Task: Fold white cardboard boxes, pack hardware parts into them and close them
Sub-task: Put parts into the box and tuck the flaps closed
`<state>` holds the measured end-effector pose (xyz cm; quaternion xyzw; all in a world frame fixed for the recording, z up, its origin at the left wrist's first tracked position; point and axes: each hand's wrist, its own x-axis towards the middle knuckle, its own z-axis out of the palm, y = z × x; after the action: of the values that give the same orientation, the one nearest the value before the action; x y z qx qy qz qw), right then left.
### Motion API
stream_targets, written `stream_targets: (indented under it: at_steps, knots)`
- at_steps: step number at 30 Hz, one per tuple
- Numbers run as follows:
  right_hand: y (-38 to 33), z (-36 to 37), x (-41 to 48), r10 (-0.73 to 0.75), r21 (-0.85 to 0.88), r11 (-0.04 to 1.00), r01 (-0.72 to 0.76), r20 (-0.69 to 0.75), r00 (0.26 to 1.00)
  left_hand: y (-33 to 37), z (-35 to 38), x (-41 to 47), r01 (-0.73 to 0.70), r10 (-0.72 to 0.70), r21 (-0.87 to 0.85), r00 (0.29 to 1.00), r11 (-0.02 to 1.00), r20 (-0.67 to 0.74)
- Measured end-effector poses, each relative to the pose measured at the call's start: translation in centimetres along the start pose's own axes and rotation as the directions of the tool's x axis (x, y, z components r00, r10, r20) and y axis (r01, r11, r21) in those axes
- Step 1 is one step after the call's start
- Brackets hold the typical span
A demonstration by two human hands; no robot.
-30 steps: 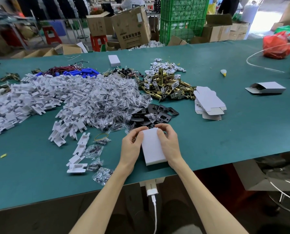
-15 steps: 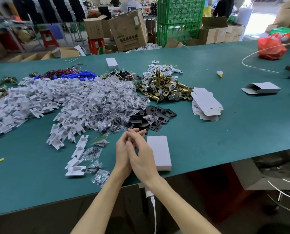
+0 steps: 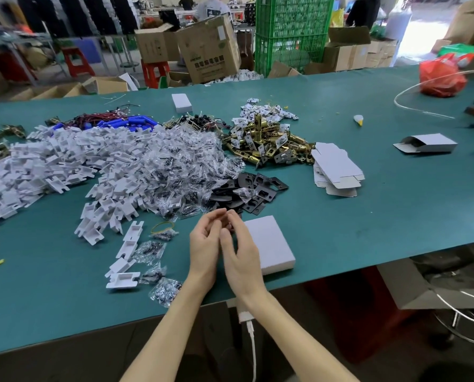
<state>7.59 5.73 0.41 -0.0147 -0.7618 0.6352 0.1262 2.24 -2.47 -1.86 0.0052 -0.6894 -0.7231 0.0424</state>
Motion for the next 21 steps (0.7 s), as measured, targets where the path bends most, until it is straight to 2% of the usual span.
stream_targets:
  at_steps: [6, 13, 18, 21]
  knots:
    - [1.2, -5.9, 3.9, 0.072, -0.189, 0.979, -0.082, -0.057, 0.996, 0.5, 0.3, -0.2, 0.0, -0.001, -0.088, 1.0, 0.996, -0.016]
    - [3.4, -15.6, 7.9, 0.171, -0.231, 0.957, -0.177, -0.047, 0.984, 1.1, 0.4, -0.4, -0.005, 0.004, -0.065, 1.0, 0.998, -0.011]
    - [4.0, -18.3, 9.5, 0.192, -0.212, 0.953, -0.218, -0.134, 0.972, 1.0, 0.5, -0.4, -0.014, 0.014, -0.064, 1.0, 0.998, -0.003]
    - [3.7, -18.9, 10.3, 0.175, -0.285, 0.939, -0.194, -0.089, 0.98, 1.0, 0.5, -0.3, -0.026, 0.026, -0.061, 1.0, 0.998, 0.001]
